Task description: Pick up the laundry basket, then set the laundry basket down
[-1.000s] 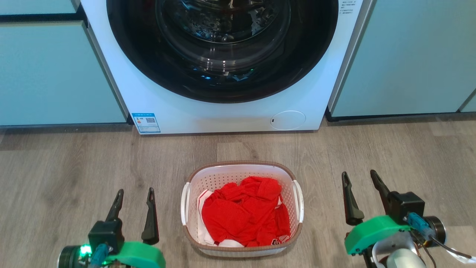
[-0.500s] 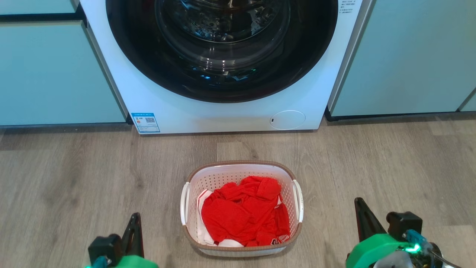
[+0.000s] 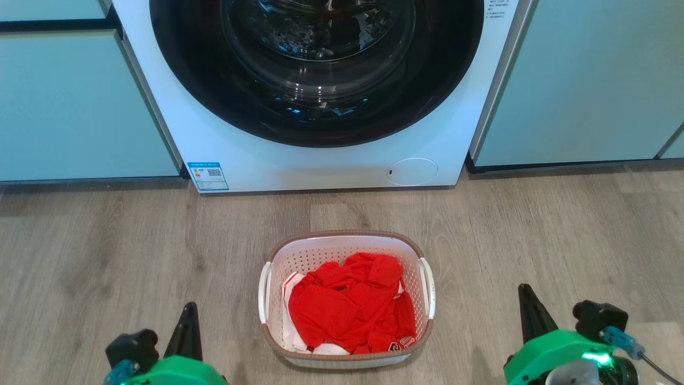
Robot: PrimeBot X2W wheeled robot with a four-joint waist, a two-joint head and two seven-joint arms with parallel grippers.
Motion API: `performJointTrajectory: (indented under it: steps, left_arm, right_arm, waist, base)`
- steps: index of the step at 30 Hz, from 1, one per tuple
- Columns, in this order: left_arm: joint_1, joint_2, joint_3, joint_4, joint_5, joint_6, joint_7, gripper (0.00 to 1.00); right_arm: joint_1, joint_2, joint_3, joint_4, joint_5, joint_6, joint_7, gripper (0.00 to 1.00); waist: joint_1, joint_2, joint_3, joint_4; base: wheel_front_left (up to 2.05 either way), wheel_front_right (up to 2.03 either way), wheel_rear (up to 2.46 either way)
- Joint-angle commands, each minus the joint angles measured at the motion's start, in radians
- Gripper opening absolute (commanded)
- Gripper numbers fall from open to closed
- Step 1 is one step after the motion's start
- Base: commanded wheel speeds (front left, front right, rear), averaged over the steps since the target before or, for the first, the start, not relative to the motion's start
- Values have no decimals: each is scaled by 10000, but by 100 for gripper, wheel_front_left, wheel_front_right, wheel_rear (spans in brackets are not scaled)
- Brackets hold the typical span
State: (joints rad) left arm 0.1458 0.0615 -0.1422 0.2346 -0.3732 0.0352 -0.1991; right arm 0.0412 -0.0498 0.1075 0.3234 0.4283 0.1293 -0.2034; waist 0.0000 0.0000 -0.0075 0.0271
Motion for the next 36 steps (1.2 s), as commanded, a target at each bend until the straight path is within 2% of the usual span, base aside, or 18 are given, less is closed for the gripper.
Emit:
performJointTrajectory:
  steps: [1, 36]
  left_arm:
    - [-467, 54, 223, -268, -280, -73, 32, 0]
    - [-1139, 81, 881, -158, -4355, -597, 961, 0]
  right_arm:
    - [-509, -125, -52, -350, 294, 2, 55, 0]
    - [-816, -227, -567, -507, 4253, 6, 922, 0]
  waist:
    - [0, 0, 1, -3]
    - [0, 0, 36, -92]
  base:
    - [0, 0, 0]
    - [0, 0, 0]
